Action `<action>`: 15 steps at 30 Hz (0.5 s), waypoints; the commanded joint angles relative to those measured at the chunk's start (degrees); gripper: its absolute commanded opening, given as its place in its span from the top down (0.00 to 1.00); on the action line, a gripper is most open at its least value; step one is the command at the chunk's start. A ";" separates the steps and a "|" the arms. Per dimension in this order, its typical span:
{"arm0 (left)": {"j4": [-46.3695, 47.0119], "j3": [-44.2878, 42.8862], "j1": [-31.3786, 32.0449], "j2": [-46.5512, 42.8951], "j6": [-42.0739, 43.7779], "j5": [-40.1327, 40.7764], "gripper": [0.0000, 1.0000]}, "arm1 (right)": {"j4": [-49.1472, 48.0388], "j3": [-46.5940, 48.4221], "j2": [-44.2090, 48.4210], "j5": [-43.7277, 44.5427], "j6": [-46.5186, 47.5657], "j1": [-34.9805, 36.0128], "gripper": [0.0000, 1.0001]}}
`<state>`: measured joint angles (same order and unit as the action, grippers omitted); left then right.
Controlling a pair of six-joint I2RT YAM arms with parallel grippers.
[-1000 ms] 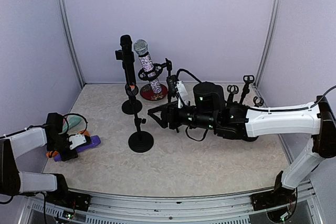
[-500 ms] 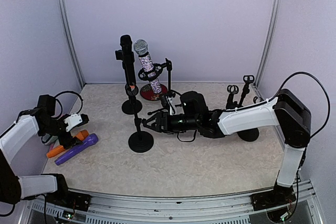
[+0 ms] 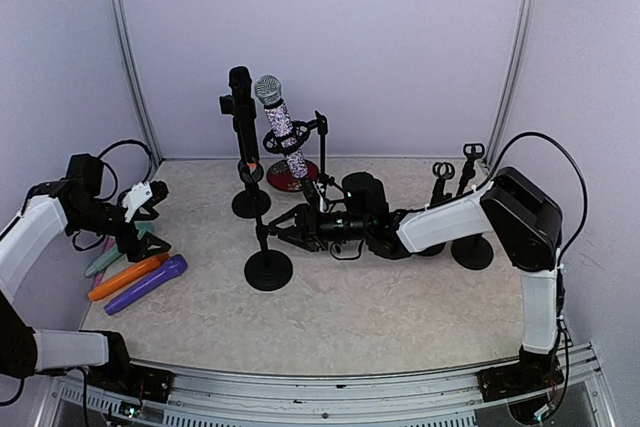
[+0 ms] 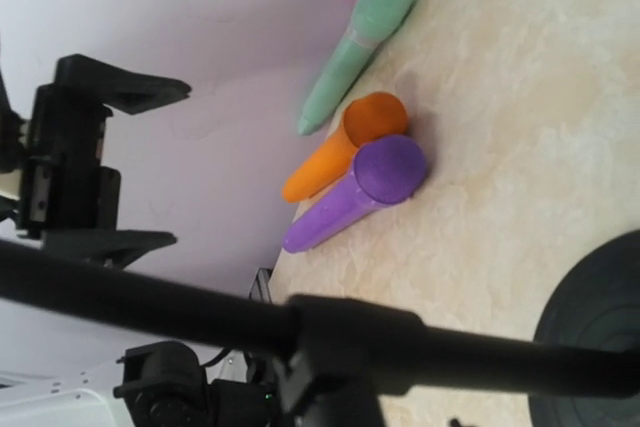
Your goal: Remove the microphone from the stand
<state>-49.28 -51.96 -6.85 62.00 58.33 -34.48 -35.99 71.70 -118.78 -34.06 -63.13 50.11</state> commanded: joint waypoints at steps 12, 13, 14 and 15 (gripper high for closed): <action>0.30 -1.84 5.93 -0.50 -4.69 -1.52 0.08 | -5.83 3.69 -4.50 -3.01 -4.56 0.33 0.66; 0.32 -1.78 6.08 -0.55 -4.79 -1.35 0.08 | -5.89 3.62 -4.63 -2.96 -4.62 0.32 0.68; 0.29 -1.82 6.18 -0.58 -4.85 -1.30 0.09 | -6.01 3.47 -4.69 -2.82 -4.66 0.41 0.71; 0.24 -1.82 6.21 -0.62 -4.84 -1.22 0.09 | -6.23 3.14 -4.75 -2.66 -4.83 0.43 0.74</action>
<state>-49.34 -52.14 -1.19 62.00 54.39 -35.33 -39.40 73.87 -122.48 -36.10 -67.16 50.13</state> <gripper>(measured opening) 0.916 0.303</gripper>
